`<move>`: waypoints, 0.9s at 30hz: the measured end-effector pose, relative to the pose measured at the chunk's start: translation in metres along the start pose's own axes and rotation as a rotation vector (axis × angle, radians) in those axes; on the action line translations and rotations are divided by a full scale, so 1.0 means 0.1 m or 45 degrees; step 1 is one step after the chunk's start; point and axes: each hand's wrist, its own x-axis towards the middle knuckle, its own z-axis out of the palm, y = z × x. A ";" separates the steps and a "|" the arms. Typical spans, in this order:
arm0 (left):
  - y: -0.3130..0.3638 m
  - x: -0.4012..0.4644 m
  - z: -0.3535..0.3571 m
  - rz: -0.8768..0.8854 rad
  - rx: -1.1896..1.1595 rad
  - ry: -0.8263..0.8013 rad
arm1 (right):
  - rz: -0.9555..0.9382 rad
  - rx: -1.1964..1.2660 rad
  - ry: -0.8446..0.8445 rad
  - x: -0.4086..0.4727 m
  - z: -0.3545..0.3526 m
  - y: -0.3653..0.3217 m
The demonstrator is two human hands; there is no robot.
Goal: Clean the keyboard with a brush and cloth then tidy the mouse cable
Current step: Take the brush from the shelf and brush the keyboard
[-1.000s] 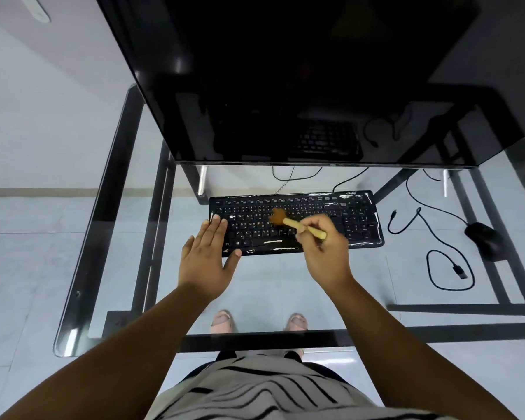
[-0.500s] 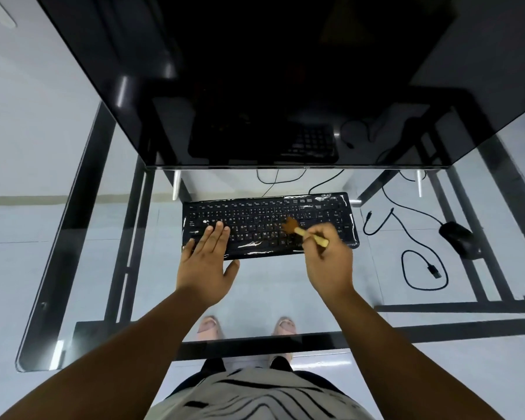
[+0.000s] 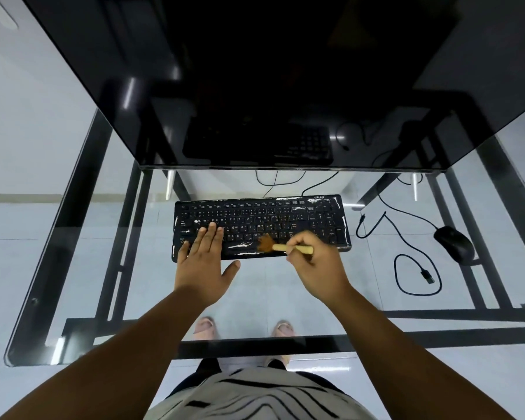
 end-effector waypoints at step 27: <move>0.60 0.16 0.05 0.117 -0.019 -0.039 | 0.108 -0.133 0.267 -0.04 -0.46 0.25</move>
